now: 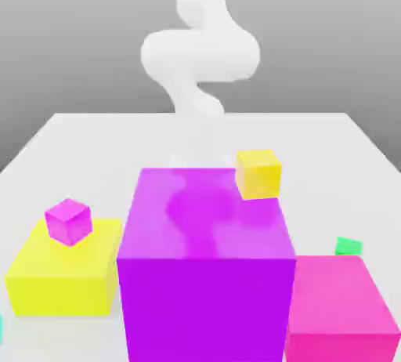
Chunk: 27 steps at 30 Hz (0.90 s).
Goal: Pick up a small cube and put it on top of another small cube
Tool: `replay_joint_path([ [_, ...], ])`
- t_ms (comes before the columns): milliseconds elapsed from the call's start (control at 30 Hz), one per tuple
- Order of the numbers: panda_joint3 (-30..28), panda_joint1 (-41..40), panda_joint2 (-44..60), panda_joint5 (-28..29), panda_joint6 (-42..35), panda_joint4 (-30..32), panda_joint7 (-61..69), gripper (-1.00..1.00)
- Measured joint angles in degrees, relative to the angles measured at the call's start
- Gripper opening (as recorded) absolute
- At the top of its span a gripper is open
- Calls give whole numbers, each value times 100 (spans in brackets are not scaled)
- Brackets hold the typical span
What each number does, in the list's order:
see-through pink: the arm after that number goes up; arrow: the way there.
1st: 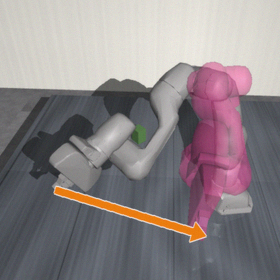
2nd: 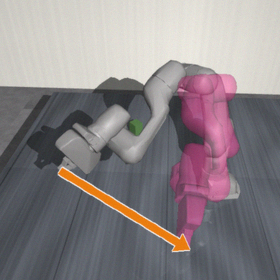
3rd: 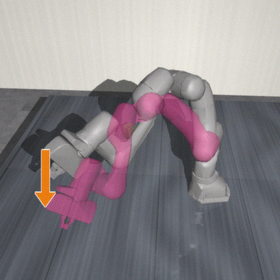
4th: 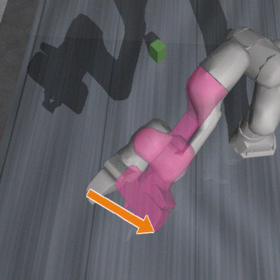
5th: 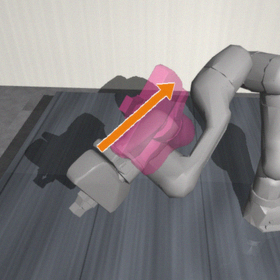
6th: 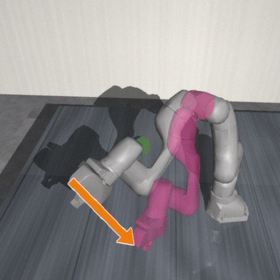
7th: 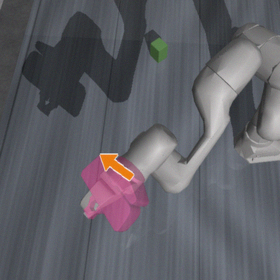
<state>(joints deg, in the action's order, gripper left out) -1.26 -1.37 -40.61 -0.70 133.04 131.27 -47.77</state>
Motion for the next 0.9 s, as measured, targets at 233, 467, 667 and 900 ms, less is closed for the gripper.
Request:
replay_joint_path([
  [233,-374,-385,1487,-215,356,-147,-540,0],
  [467,-764,-746,2940,-469,702,-291,-1036,0],
  [667,-1057,-1200,4191,-741,994,-416,-1423,0],
  [900,-1313,-1593,5655,-1057,1333,-563,-1876,0],
])
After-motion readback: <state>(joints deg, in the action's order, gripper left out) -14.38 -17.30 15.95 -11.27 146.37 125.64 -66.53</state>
